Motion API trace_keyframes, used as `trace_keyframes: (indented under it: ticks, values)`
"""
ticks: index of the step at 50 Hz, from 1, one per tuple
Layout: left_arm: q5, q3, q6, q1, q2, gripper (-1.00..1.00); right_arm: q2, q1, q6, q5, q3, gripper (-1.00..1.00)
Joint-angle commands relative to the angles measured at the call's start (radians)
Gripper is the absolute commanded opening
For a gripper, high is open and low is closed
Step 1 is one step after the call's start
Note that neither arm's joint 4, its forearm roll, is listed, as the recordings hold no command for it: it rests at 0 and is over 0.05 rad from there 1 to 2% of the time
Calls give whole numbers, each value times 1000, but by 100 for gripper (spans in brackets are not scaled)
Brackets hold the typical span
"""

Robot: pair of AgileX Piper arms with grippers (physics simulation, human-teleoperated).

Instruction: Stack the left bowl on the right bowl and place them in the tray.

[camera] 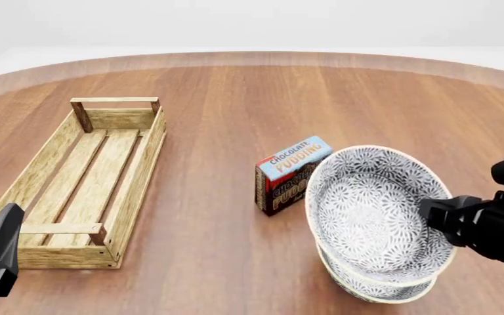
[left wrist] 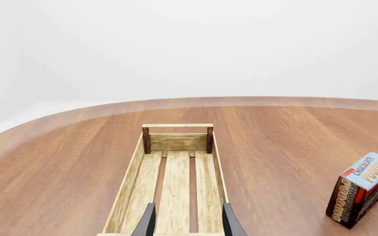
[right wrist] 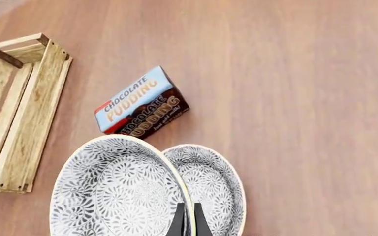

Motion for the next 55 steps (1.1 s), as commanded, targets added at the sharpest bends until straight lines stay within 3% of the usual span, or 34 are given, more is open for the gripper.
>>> trace_keyframes:
  ticks: [1, 23, 47, 48, 55]
  values:
    - [0, 0, 0, 0, 0, 100, 16, -12, 23, -49, 48, -100]
    - [0, 0, 0, 0, 0, 100, -46, -59, 42, -31, 111, -100]
    - [0, 0, 0, 0, 0, 100, 35, -83, 24, -103, 111, -100]
    - [0, 0, 0, 0, 0, 100, 36, -85, 24, -103, 110, 100]
    - [0, 0, 0, 0, 0, 100, 22, -98, 4, -68, 79, 100]
